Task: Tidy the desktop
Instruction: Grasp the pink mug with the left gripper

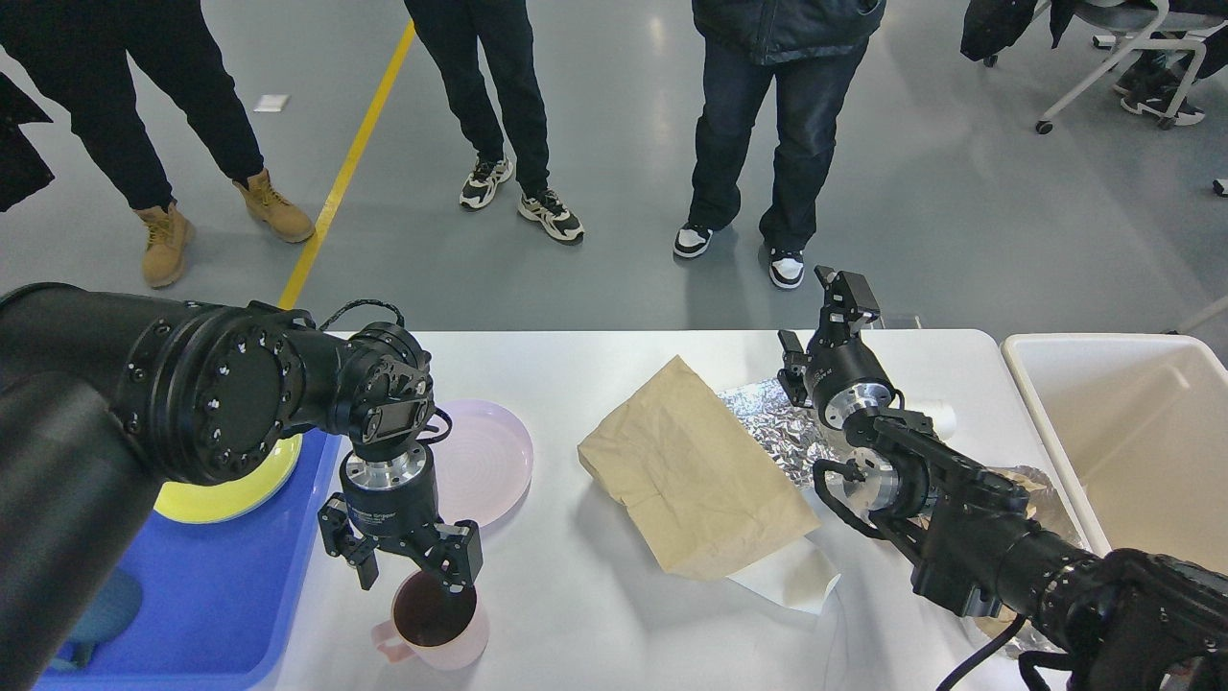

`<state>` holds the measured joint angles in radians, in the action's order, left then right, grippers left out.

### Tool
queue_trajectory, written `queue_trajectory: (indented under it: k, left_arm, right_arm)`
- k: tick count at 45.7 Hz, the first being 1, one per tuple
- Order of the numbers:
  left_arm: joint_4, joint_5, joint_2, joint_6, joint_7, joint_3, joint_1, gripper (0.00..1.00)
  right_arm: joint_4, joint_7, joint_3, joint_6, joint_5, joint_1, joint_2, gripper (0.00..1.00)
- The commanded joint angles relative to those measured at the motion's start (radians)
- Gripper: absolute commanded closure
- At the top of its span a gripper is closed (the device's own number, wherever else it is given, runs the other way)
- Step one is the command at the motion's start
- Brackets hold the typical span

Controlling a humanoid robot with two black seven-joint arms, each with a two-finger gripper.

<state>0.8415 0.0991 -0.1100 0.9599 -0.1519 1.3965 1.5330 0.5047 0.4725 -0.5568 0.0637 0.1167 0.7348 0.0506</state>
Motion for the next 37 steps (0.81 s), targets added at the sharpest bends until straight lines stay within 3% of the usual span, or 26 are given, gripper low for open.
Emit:
queue_trajectory:
  k: [1, 9, 24, 37]
  left_arm:
    - [-0.004, 0.001, 0.000, 0.000, 0.002, 0.001, -0.004, 0.39]
    - [-0.005, -0.001, 0.000, 0.000, 0.061, -0.001, -0.013, 0.47]
    - [-0.005, -0.004, -0.002, 0.000, 0.063, -0.008, -0.034, 0.60]
    - [-0.005, -0.002, 0.000, 0.000, 0.066, -0.002, -0.037, 0.91]
  right_arm:
    - [0.000, 0.000, 0.000, 0.001, 0.000, 0.000, 0.000, 0.00]
    - [0.000, 0.000, 0.000, 0.001, 0.000, 0.000, 0.000, 0.00]
    - [0.000, 0.000, 0.000, -0.001, 0.000, 0.000, 0.000, 0.00]
    - [0.000, 0.000, 0.000, 0.001, 0.000, 0.000, 0.000, 0.00]
